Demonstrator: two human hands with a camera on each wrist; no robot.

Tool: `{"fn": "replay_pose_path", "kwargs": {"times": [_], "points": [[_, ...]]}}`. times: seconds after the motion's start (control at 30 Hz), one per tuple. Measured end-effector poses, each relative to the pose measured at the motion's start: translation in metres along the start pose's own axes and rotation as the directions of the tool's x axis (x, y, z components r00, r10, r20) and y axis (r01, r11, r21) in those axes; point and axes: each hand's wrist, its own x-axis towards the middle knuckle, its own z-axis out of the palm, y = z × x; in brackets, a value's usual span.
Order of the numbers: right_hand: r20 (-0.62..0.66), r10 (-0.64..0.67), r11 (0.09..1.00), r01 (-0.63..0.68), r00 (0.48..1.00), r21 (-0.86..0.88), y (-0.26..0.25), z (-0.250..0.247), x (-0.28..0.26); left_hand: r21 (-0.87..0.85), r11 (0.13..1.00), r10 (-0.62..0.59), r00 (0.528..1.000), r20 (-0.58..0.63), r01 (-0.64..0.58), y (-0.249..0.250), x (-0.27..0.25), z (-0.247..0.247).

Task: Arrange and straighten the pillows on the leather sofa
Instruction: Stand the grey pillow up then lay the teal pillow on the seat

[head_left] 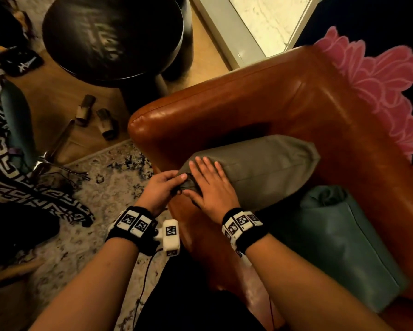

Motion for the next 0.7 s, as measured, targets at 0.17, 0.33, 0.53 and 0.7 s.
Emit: {"fn": "replay_pose_path", "kwargs": {"times": [0.17, 0.33, 0.53, 0.7], "points": [[0.023, 0.001, 1.000, -0.001, 1.000, -0.002, 0.004, -0.004, -0.004, -0.189, 0.970, -0.191, 0.964, -0.187, 0.156, 0.005, 0.008, 0.004], [0.061, -0.037, 0.989, 0.046, 0.997, -0.144, 0.011, -0.004, -0.016, 0.303, 0.953, 0.067, 0.972, -0.226, 0.004, 0.009, 0.002, 0.012], [-0.081, 0.366, 0.899, -0.375, 0.927, -0.227, 0.132, -0.039, -0.023, 0.156, 0.988, 0.050, 0.959, -0.278, -0.006, -0.001, -0.007, -0.011], [-0.228, 0.809, 0.584, -0.788, 0.542, 0.197, 0.168, -0.082, -0.012, 0.362, 0.926, 0.071, 0.894, -0.443, 0.106, 0.013, 0.011, 0.025]]}}
